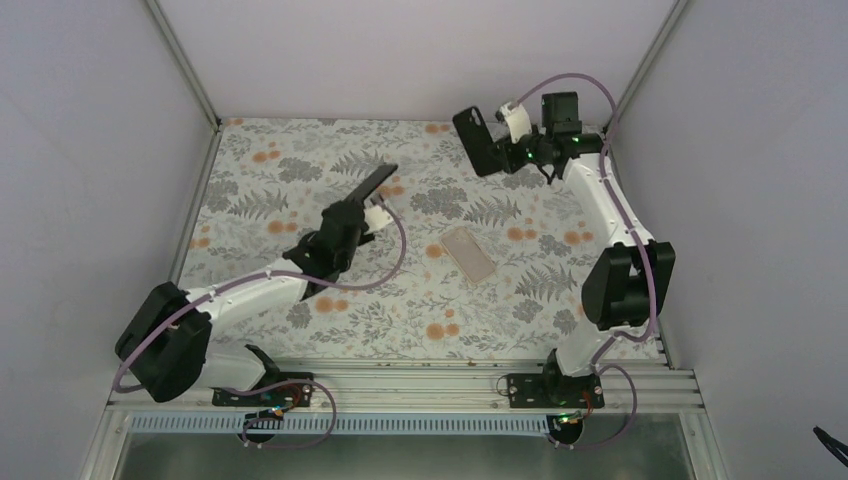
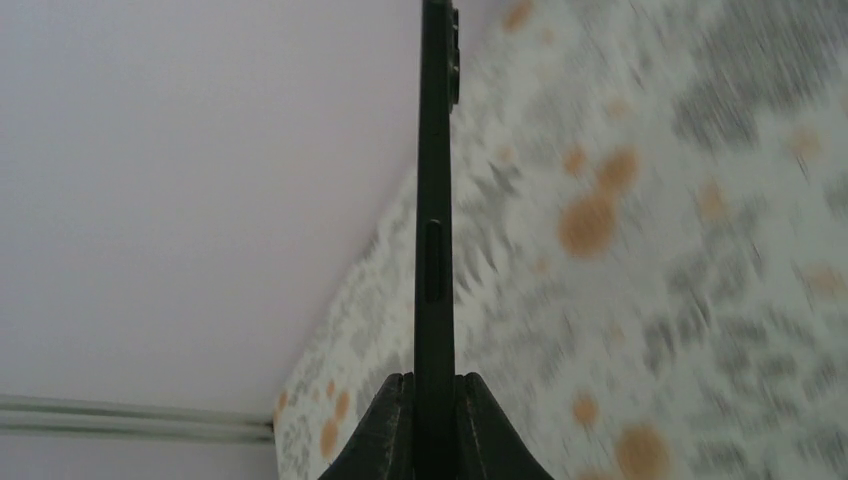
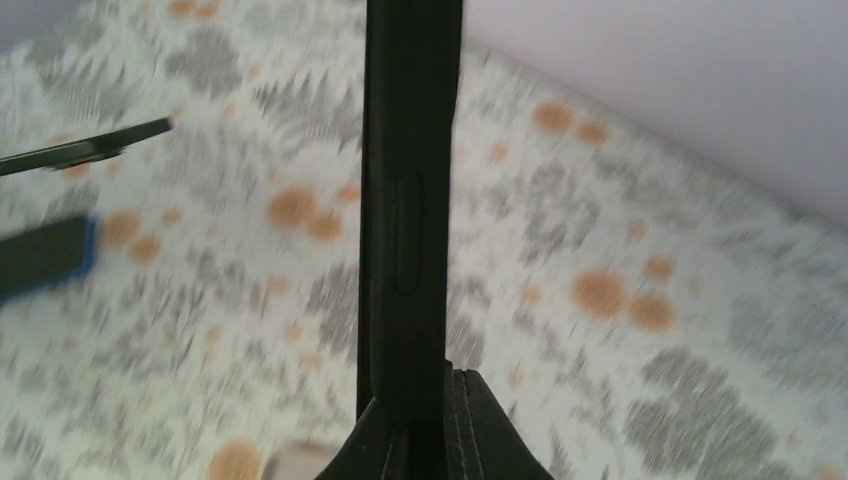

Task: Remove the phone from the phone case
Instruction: Place the phone at the center of the board.

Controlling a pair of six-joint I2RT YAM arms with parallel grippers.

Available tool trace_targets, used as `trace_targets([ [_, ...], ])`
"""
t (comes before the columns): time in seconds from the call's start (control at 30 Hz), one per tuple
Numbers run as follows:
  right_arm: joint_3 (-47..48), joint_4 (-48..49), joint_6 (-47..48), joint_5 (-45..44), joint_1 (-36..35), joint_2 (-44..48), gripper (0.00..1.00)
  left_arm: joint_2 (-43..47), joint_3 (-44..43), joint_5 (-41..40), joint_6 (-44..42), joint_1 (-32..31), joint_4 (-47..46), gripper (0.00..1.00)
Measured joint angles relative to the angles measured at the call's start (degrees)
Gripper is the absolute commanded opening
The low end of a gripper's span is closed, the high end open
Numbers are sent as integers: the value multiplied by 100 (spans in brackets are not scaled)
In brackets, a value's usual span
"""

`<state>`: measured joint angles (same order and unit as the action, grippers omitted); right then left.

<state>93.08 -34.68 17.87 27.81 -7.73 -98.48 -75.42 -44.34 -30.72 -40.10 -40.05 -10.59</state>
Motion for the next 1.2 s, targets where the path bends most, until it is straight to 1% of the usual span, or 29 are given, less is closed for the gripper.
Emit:
trace_targets([
  [0.13,-516,-1001,688,227,210,122,3,-94,866,-197,-577,-162,-229,2],
  [0.23,-1132,-1661,1189,260,520,273,3,-151,1121,-205,-850,-323,-407,2],
  [0.33,-1714,-2079,1576,256,909,365,3,-264,1342,-205,-1132,-636,-739,2],
  [0.43,-2208,-2271,1886,249,1294,363,3,-531,1639,-179,-1410,-975,-1117,2],
  [0.53,-2549,-2374,2138,260,1580,262,3,-848,1825,-151,-1582,-1158,-1270,2],
  [0.63,-2732,-2350,2282,280,1622,42,4,-1051,1941,-186,-1700,-1252,-1611,3],
  [0.67,-2787,-2339,2306,295,1633,-33,4,-1097,1952,-190,-1749,-1270,-1727,5],
  [0.73,-2837,-2321,2330,315,1648,-125,4,-1220,2015,-221,-1847,-1344,-1987,16],
  [0.8,-2844,-2264,2347,319,1696,-170,7,-1285,2138,-258,-1969,-1445,-2227,36],
  [0.83,-2844,-2225,2350,321,1731,-179,11,-1283,2194,-260,-2031,-1493,-2291,47],
  [0.9,-2844,-2149,2371,317,1821,-216,22,-1255,2328,-195,-2085,-1602,-2326,70],
  [0.93,-2844,-2122,2371,315,1869,-249,28,-1207,2376,-140,-2065,-1657,-2275,77],
  [0.97,-2844,-2096,2398,321,1919,-289,33,-1126,2404,-61,-2039,-1709,-2168,83],
  [1.0,-2844,-2065,2389,315,1954,-326,41,-1043,2409,15,-2028,-1744,-2050,87],
  [1.07,-2844,-2031,2396,302,2000,-393,53,-761,2385,264,-1851,-1812,-1753,99],
  [1.2,-2824,-2039,2411,291,2022,-372,65,-192,2107,876,-1497,-1875,-931,100],
])
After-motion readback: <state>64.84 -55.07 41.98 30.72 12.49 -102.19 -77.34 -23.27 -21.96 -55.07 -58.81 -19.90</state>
